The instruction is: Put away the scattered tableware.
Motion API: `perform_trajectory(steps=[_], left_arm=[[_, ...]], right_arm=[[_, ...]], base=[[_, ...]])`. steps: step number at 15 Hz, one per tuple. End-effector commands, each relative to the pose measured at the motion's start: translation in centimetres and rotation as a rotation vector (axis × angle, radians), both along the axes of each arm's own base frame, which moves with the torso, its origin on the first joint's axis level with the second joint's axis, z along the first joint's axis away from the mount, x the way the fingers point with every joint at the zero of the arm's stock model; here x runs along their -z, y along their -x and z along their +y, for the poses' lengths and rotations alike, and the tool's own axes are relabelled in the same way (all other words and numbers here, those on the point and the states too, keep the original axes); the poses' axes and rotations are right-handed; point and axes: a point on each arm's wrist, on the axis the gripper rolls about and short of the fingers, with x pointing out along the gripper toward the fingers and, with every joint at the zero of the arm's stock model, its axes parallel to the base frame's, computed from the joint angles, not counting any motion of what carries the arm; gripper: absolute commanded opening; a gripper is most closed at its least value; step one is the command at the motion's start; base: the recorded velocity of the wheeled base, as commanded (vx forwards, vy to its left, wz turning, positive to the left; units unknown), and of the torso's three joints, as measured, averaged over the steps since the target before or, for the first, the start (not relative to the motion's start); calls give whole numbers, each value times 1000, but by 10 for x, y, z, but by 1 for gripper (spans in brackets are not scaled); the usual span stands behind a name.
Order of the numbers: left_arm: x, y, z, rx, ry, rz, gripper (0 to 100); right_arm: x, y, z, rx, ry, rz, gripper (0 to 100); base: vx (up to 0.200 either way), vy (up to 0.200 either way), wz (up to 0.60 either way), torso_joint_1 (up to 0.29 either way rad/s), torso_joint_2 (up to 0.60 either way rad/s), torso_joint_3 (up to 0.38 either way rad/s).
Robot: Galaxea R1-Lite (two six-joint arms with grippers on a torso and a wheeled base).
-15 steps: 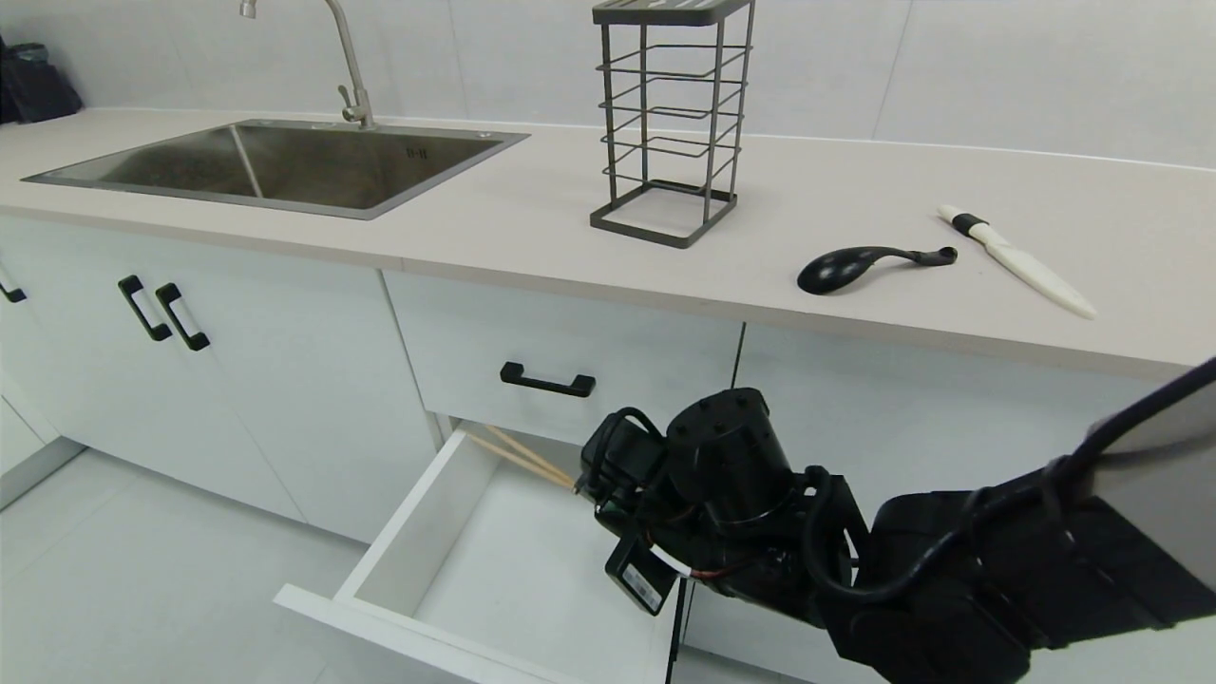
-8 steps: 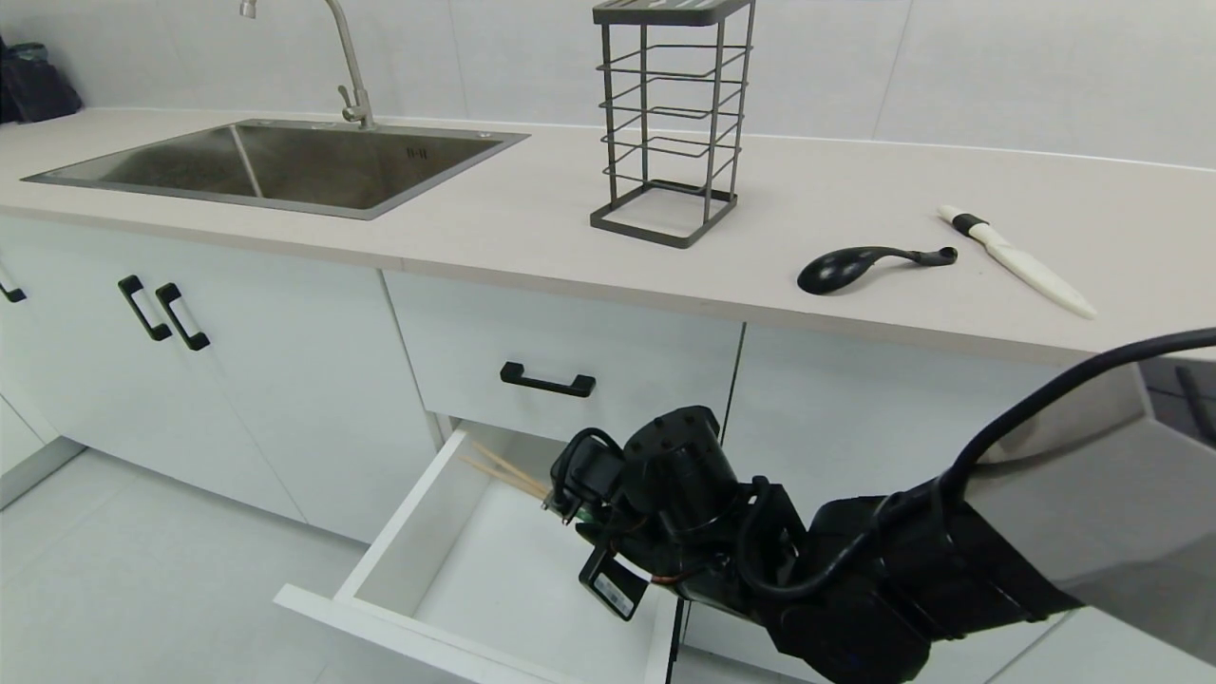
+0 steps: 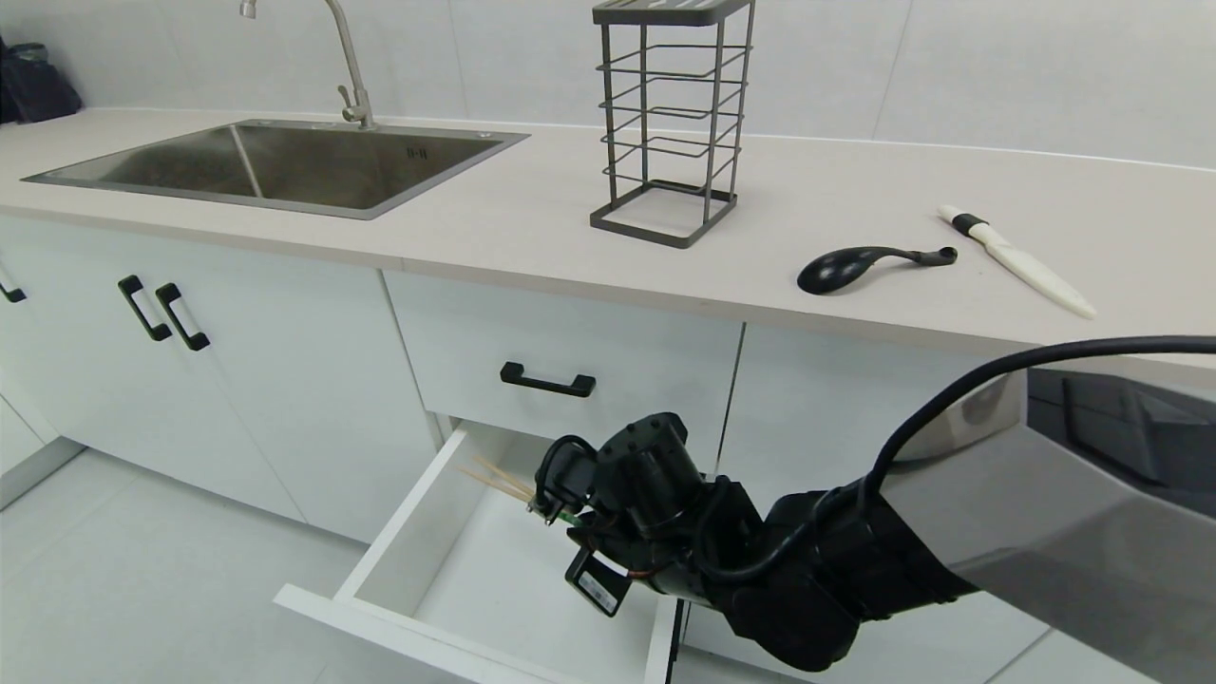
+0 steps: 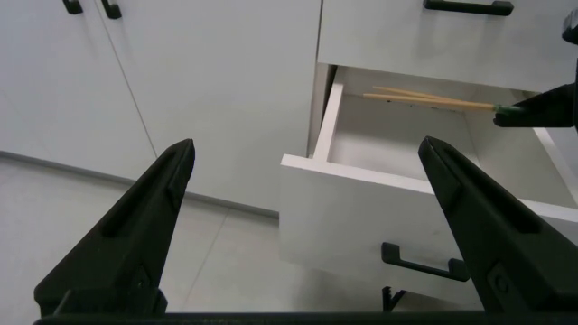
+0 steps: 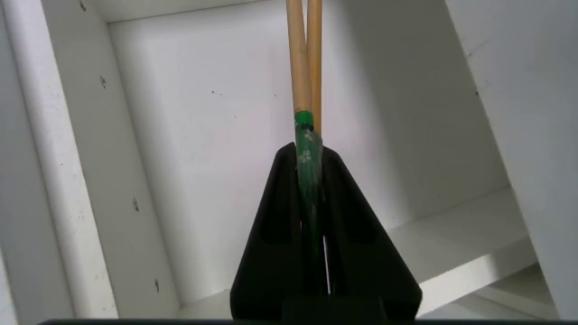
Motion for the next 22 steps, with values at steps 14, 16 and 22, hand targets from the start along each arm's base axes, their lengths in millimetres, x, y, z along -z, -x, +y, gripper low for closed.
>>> perform_trajectory(steps=[14, 16, 22], left_arm=[[0, 0, 0, 0, 1, 2, 100], [0, 0, 0, 0, 1, 1, 100], [0, 0, 0, 0, 1, 2, 100]], right_arm=[[32, -23, 18, 49, 69, 16, 0], [36, -27, 17, 78, 86, 4, 0], [48, -30, 38, 57, 86, -27, 0]], base=[[0, 0, 0, 0, 0, 0], [0, 0, 0, 0, 0, 0], [0, 0, 0, 0, 0, 0]])
